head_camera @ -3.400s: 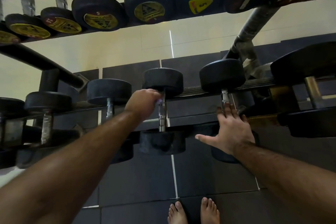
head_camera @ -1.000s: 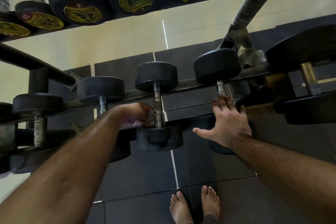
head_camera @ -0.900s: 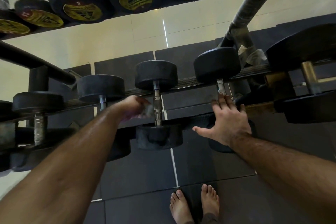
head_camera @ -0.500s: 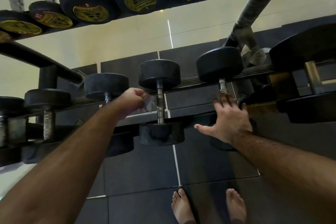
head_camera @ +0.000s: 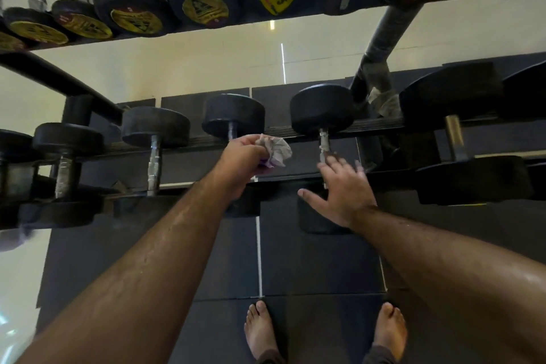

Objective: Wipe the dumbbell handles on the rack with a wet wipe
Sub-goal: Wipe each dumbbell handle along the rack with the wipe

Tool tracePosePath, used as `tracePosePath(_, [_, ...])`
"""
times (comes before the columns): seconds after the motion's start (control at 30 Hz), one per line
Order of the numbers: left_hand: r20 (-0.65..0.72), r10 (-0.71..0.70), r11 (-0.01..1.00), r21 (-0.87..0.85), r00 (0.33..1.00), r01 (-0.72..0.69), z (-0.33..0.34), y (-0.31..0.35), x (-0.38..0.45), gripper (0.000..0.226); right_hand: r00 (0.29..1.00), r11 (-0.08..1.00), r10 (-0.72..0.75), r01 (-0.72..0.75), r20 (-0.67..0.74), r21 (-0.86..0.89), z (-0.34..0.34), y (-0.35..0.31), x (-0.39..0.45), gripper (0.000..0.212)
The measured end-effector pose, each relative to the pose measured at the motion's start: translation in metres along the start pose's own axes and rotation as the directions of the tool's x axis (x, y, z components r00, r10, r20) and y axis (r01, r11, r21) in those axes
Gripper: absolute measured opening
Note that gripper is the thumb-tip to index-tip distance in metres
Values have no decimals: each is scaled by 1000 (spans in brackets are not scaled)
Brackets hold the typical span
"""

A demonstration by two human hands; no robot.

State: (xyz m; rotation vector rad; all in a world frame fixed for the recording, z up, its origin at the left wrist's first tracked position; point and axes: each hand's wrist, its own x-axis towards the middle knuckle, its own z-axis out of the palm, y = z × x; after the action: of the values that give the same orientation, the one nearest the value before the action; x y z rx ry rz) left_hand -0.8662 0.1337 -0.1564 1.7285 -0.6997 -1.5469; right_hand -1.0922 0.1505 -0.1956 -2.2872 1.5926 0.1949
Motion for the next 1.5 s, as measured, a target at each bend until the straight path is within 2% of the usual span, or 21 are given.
tracePosePath(0.1, [-114, 41, 996, 85, 993, -31, 43, 0, -15, 34, 999, 978, -18, 12, -27, -211, -22, 65, -10, 95])
tracePosePath(0.2, [-209, 111, 973, 224, 972, -63, 79, -5, -19, 24, 997, 935, 64, -78, -52, -347, -52, 138, -13, 89])
tracePosePath(0.33, [-275, 155, 924, 379, 949, -42, 122, -8, -20, 21, 978, 916, 205, -174, 49, -362, -80, 206, -15, 101])
tracePosePath(0.43, [-302, 187, 889, 457, 935, -30, 147, -9, -21, 26, 965, 926, 228, -174, 130, -335, -83, 231, -16, 110])
tracePosePath(0.57, [-324, 213, 824, 566, 922, 9, 170, -10, -18, 24, 970, 953, 146, -86, 193, -291, -86, 240, -13, 127])
tracePosePath(0.63, [-291, 225, 799, 601, 930, -5, 177, -10, -11, 14, 978, 960, 131, -84, 163, -267, -85, 242, -14, 134])
tracePosePath(0.7, [-272, 247, 776, 630, 930, -21, 182, -11, -3, 16, 987, 963, 108, -75, 118, -258, -83, 244, -13, 135])
tracePosePath(0.77, [-294, 273, 769, 639, 916, -24, 185, -13, 4, 17, 992, 966, 85, -59, 95, -251, -80, 246, -13, 135])
tracePosePath(0.87, [-327, 293, 752, 659, 898, -5, 186, -16, 10, 7, 995, 974, 63, -44, 77, -222, -80, 249, -11, 137])
tracePosePath(1.03, [-364, 303, 728, 684, 881, 32, 174, -25, 20, 19, 993, 988, 101, -92, 65, -126, -80, 258, -9, 145])
tracePosePath(1.2, [-309, 398, 678, 734, 864, -50, 162, -30, 30, 30, 993, 962, 110, -93, 50, -255, -76, 250, -7, 140])
tracePosePath(1.3, [-249, 496, 573, 814, 832, -98, 156, -31, 49, 23, 993, 962, 102, -84, 58, -258, -77, 244, -5, 138])
tracePosePath(1.5, [-111, 645, 466, 842, 756, -273, 162, -36, 80, 26, 995, 958, 95, -80, 42, -277, -74, 247, -5, 131])
